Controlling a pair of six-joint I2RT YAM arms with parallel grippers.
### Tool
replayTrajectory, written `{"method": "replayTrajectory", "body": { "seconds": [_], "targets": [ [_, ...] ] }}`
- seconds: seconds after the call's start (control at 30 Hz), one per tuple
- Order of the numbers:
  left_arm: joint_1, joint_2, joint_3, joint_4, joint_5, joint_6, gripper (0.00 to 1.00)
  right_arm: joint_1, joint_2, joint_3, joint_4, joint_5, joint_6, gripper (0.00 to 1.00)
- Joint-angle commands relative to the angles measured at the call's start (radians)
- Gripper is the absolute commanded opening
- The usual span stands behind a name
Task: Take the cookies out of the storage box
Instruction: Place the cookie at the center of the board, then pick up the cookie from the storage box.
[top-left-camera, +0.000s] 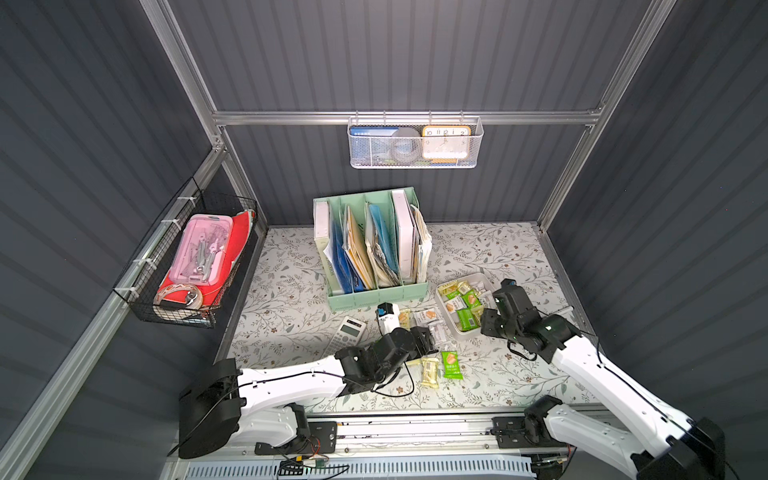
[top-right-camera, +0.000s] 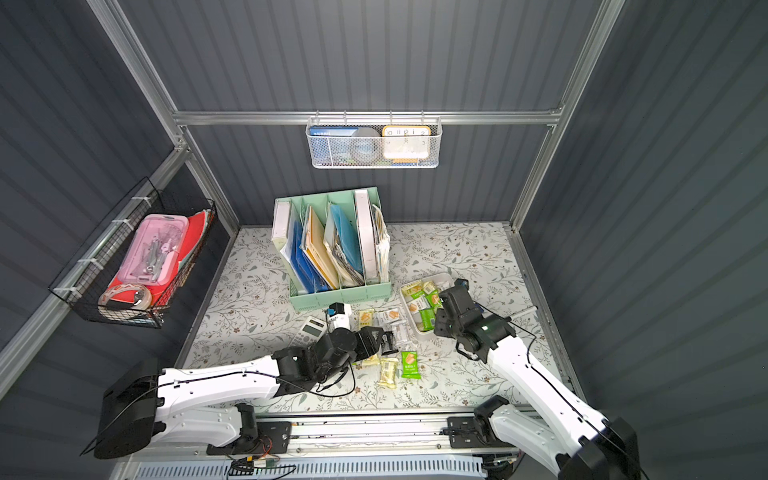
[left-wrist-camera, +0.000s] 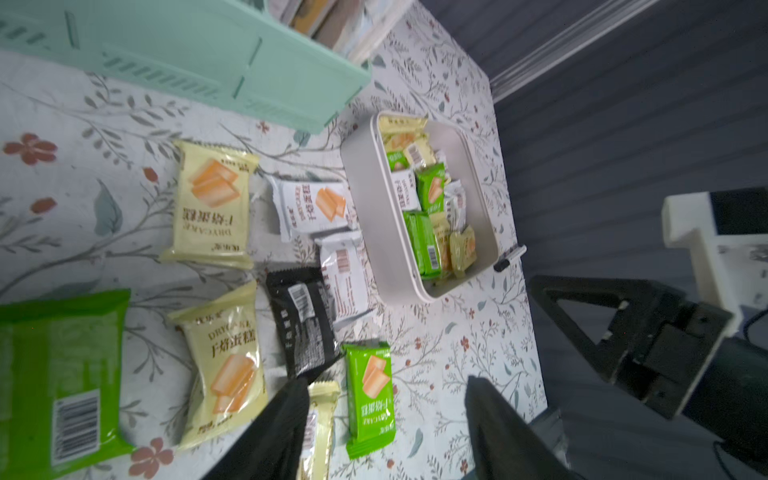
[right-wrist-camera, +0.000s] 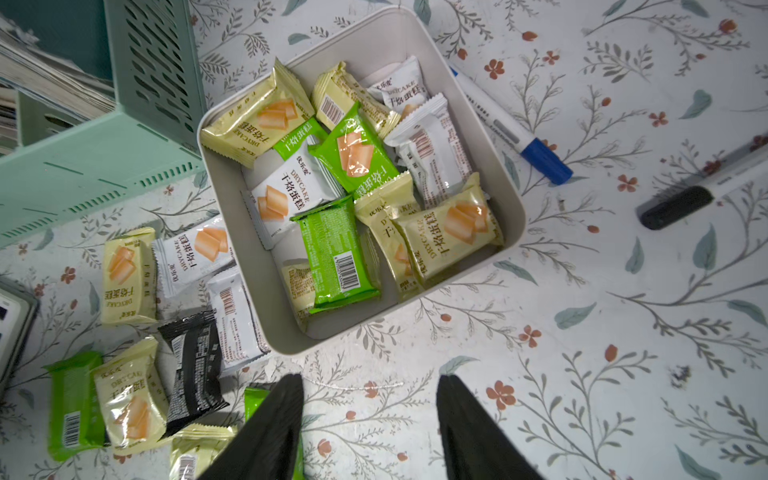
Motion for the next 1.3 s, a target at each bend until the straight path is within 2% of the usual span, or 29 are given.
{"method": "replayTrajectory", "body": {
  "seconds": [0.0, 0.07, 0.2, 0.43, 0.57, 0.9, 1.27],
  "targets": [
    [0.008, -0.006, 0.037, -0.067, -0.198, -0.041, 0.64, -0.003, 0.103, 0.069, 0.037, -0.014, -0.089, 0.57],
    [0.034, -0.004, 0.043, -0.073, -0.218, -0.064, 0.64, -0.004, 0.183, 0.11, 0.047, -0.032, -0.104, 0.57],
    [0.122, -0.017, 0.028, -0.044, -0.157, -0.073, 0.63, -0.01, 0.301, 0.174, 0.098, -0.098, -0.167, 0.58],
    [0.189, -0.074, -0.019, -0.013, -0.144, -0.045, 0.63, -0.055, 0.513, 0.359, -0.08, -0.141, -0.16, 0.57],
    [0.208, -0.072, -0.029, 0.009, -0.131, -0.028, 0.63, -0.055, 0.549, 0.324, -0.044, -0.195, -0.171, 0.58],
    [0.252, -0.065, -0.047, 0.063, -0.089, -0.006, 0.63, -0.056, 0.627, 0.3, -0.051, -0.134, -0.186, 0.63],
    [0.264, -0.055, -0.048, 0.075, -0.069, -0.015, 0.63, -0.058, 0.702, 0.3, -0.031, -0.122, -0.196, 0.61]
  ]
}}
